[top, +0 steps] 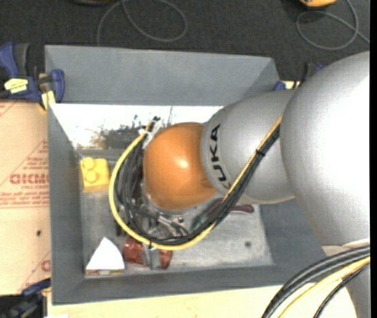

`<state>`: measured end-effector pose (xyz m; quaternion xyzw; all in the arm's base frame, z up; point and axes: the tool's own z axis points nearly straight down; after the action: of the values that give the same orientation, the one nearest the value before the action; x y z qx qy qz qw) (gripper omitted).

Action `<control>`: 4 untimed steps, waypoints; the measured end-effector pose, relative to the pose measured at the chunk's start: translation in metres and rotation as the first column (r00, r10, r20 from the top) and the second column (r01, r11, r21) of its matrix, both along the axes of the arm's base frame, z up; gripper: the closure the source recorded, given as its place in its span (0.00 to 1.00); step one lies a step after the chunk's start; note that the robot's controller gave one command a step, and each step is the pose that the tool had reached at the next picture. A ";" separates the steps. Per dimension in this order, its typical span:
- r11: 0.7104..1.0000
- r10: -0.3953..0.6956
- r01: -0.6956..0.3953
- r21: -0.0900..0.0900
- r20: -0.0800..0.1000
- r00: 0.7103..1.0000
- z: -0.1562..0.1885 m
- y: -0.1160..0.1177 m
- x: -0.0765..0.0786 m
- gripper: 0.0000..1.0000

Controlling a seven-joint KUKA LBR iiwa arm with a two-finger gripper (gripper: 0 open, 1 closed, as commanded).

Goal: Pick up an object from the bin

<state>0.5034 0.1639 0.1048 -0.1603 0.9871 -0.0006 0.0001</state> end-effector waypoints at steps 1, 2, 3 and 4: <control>0.978 0.207 -0.207 0.010 -0.004 0.978 -0.025 -0.035 0.017 1.00; 0.979 0.202 -0.202 0.001 -0.005 0.979 -0.027 -0.042 0.018 1.00; 0.980 0.200 -0.200 0.000 -0.004 0.980 -0.028 -0.042 0.018 1.00; 0.980 0.199 -0.199 0.000 -0.003 0.980 -0.028 -0.043 0.019 1.00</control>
Offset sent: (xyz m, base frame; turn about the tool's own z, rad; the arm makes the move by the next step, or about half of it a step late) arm 0.0000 0.0000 0.0000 0.0000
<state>0.5221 0.1213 0.0770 -0.2583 0.9661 -0.0004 -0.0014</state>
